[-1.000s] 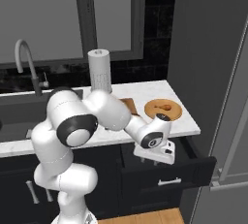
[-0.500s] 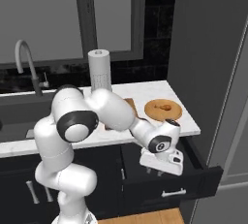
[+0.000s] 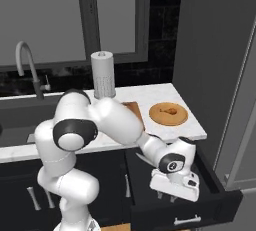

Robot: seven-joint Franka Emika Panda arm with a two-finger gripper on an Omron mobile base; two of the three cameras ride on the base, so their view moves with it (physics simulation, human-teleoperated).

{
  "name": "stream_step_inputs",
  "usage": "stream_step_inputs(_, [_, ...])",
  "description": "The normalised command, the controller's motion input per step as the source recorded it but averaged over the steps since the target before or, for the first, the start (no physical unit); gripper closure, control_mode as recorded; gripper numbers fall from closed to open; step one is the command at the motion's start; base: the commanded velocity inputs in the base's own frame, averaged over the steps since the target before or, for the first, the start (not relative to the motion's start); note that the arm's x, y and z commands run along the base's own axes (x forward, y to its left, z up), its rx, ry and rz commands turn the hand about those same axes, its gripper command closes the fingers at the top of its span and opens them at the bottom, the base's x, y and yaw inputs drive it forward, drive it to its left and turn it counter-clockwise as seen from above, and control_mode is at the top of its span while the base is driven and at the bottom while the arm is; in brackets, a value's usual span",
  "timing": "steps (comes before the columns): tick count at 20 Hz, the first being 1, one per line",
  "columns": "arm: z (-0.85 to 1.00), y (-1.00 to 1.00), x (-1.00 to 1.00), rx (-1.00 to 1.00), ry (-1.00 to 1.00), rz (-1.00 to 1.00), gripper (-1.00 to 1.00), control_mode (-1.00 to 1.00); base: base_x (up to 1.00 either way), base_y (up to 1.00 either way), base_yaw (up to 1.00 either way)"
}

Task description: Pick up the knife from the drawer and place it on the cutting board. Then place the meat from the plate to the cutting board.

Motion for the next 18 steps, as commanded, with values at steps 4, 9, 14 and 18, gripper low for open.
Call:
stream_step_inputs(4, [-0.54, -0.07, -1.0, 0.0, 0.01, 0.0, -1.0, -1.0, 0.0, 0.0, 0.0])
stream_step_inputs(9, [0.52, -0.06, -0.3, 0.0, 0.0, 0.0, -1.0, -1.0, 0.0, 0.0, 0.0])
stream_step_inputs(14, [0.62, 0.25, 0.9, 0.01, 0.0, 0.07, -1.0, -1.0, 0.0, 0.0, 0.0])
stream_step_inputs(18, [-0.01, 0.3, 0.57, 0.0, 0.0, 0.16, -1.0, -1.0, 0.0, 0.0, 0.0])
